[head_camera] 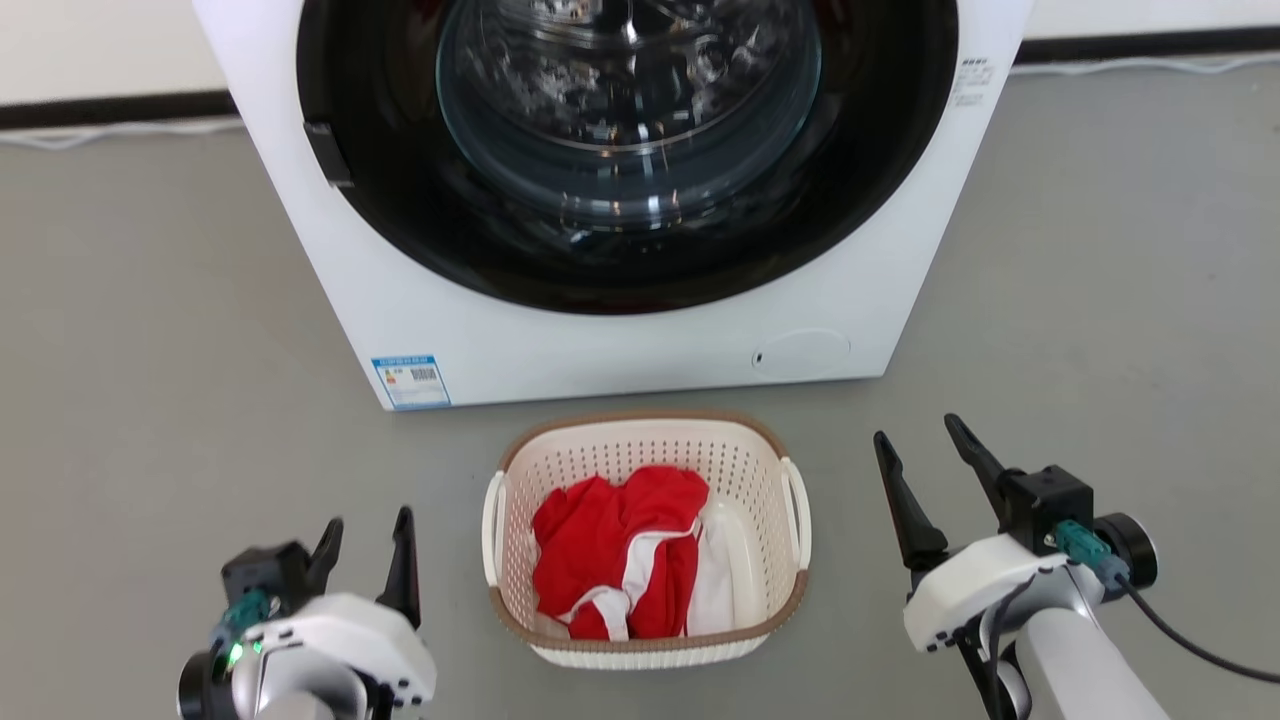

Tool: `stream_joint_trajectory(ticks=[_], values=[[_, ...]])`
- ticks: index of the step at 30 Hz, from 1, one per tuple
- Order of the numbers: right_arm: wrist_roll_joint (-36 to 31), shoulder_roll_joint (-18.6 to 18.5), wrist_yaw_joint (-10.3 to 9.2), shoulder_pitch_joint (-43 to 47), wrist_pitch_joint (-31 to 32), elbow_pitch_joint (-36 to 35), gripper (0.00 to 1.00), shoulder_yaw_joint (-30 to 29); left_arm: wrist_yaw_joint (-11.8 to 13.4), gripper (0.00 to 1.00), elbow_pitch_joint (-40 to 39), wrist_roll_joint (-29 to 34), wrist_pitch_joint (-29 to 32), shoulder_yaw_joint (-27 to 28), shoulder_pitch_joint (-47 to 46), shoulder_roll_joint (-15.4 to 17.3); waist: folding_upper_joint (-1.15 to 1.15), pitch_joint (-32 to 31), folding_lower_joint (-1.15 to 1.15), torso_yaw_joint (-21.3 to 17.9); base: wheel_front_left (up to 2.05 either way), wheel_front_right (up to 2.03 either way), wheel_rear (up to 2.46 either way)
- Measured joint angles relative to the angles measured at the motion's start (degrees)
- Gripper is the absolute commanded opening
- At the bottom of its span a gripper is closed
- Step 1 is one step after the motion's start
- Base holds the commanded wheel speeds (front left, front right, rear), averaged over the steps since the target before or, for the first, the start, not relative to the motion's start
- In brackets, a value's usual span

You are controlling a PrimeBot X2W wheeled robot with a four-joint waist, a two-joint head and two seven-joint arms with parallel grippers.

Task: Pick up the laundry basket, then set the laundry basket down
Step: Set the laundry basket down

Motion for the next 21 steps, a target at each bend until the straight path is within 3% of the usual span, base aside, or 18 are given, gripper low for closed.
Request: stream_joint_trajectory(ticks=[21], values=[[0.00, 0.21, 0.00, 9.10, 0.01, -4.79, 1.00, -3.00, 0.52, 1.00, -7.56, 2.37, 0.00, 7.17, 11.44, -1.32, 0.00, -6.43, 0.00, -2.07, 0.00, 0.00, 0.00]])
